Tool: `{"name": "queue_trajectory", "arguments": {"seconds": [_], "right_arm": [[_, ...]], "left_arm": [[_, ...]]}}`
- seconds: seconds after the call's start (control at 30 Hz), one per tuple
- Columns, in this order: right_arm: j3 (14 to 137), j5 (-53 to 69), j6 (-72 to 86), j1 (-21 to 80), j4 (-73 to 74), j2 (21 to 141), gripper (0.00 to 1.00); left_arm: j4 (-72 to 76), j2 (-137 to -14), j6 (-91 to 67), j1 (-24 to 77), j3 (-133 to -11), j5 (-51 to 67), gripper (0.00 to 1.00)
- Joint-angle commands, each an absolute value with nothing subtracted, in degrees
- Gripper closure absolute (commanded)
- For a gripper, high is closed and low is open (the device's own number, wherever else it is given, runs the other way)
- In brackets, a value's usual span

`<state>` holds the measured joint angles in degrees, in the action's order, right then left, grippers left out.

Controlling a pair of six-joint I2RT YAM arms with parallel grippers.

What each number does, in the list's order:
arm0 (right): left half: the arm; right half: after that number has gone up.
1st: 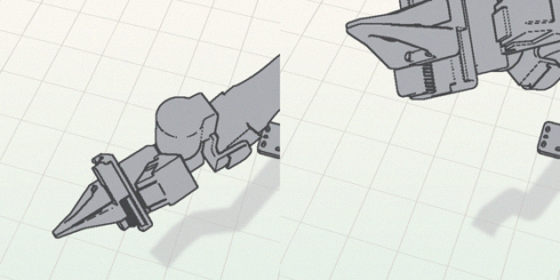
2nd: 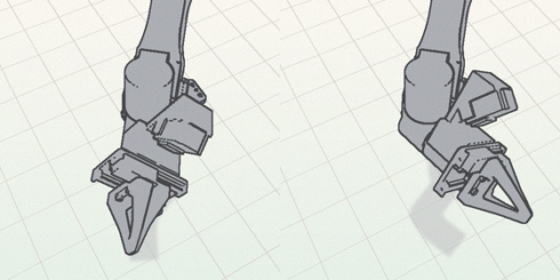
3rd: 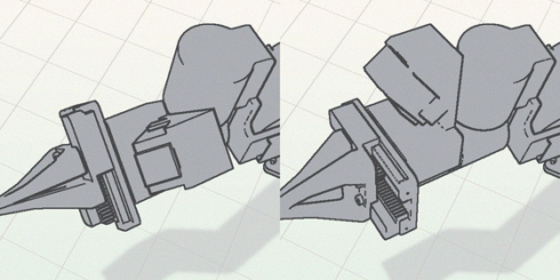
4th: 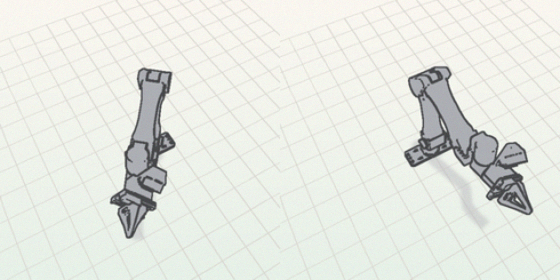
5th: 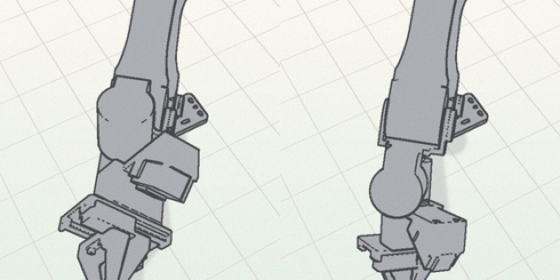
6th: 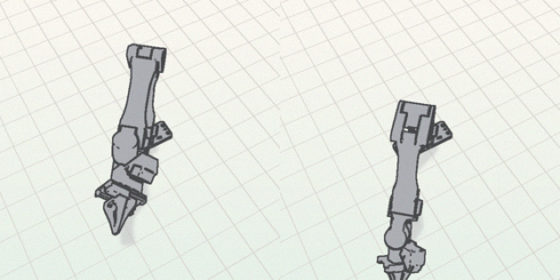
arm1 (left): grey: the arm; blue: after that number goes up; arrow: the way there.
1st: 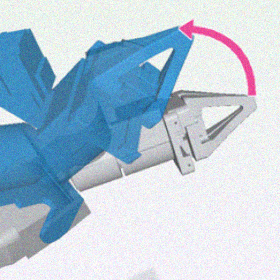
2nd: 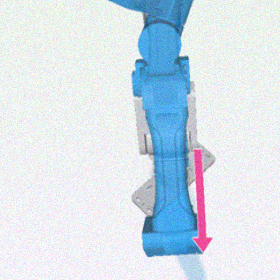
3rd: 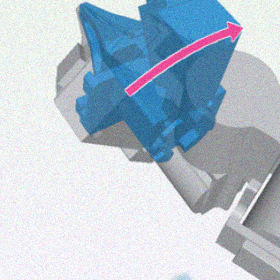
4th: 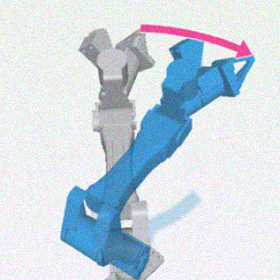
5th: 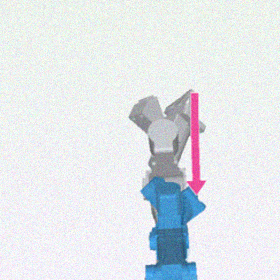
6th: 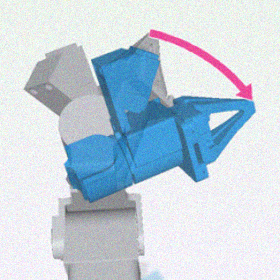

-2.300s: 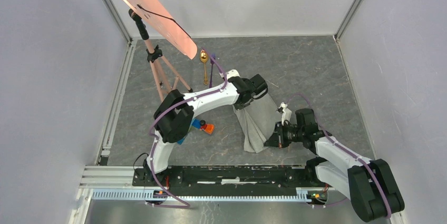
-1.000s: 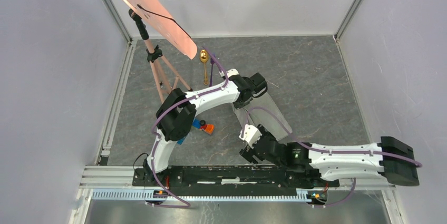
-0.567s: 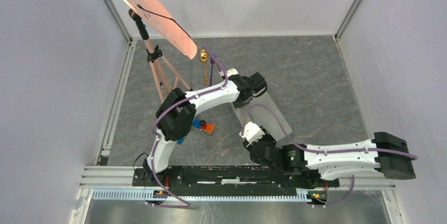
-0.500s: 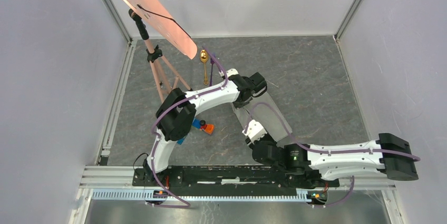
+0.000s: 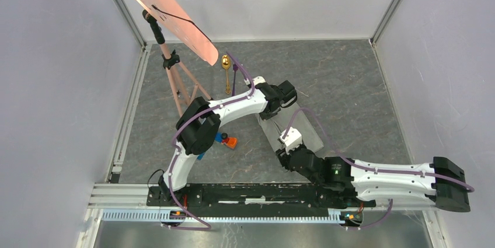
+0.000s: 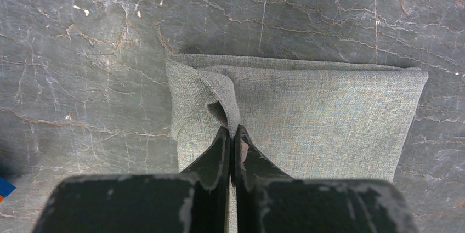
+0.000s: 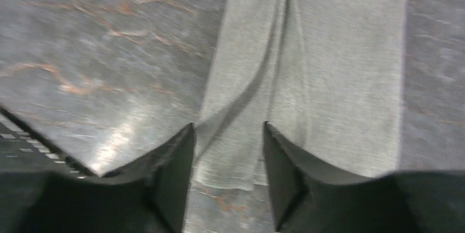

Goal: Fold the napkin into a case and place the utensils inside
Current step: Fold the lower triangle-folded napkin at the center of the board.

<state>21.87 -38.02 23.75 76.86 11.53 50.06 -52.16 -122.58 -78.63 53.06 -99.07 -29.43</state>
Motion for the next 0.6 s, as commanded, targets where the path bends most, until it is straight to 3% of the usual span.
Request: {"name": "queue_trajectory", "arguments": {"seconds": [0.0, 0.07, 0.2, 0.37, 0.57], "right_arm": [[22.5, -27.5, 22.2, 76.8, 3.2, 48.9, 0.33], [21.9, -28.3, 22.2, 77.3, 2.4, 51.3, 0.27], [24.2, -35.5, 25.3, 78.3, 7.9, 57.5, 0.27], [26.2, -41.5, 29.2, 78.3, 13.3, 60.1, 0.53], [25.0, -40.5, 30.1, 78.3, 11.9, 57.5, 0.70]], "left_arm": [[-51.9, -122.7, -77.6, 52.7, -101.3, -31.4, 0.98], [-51.8, -122.8, -77.6, 52.8, -101.5, -31.3, 0.98], [-51.9, -122.7, -77.4, 52.7, -101.5, -31.4, 0.98], [-51.8, -122.7, -77.3, 52.7, -101.3, -31.5, 0.98], [-51.8, -123.0, -77.2, 52.7, -101.4, -31.4, 0.98]]}}
